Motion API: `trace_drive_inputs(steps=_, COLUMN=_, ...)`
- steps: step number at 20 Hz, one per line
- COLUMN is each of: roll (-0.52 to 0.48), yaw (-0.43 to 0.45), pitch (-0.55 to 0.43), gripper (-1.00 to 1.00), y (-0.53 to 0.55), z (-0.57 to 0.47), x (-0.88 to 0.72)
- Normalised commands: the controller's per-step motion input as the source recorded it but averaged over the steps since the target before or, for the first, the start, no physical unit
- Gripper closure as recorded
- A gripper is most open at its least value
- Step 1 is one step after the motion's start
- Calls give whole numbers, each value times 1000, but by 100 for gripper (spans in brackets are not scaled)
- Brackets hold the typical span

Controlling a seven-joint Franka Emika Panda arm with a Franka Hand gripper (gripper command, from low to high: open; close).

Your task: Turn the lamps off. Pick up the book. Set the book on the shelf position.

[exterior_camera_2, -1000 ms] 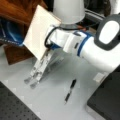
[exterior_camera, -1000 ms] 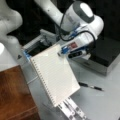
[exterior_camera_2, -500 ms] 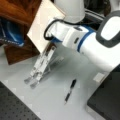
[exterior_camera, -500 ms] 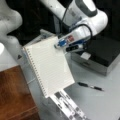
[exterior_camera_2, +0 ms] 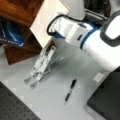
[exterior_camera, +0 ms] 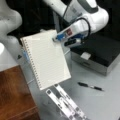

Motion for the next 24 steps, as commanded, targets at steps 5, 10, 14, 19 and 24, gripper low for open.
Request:
trace_drive_inputs(steps=5, roll=17, yaw=-160, pitch=113, gripper=100, y=31, z=293, x=-119)
trace_drive_inputs(steps=10, roll=8, yaw=-73, pitch=81, gripper=100, y=-26, z=213, x=-188)
trace_drive_inputs(steps=14, roll=-7, yaw=-17, pitch=53, gripper=100, y=-206, z=109, x=-266)
trace_drive_inputs(steps=19, roll=-8, yaw=15, pitch=57, gripper=100, y=-342, z=115, x=-321)
trace_drive_inputs(steps=24, roll=-1, yaw=90, pitch=70, gripper=100, y=-365, z=221, x=-314)
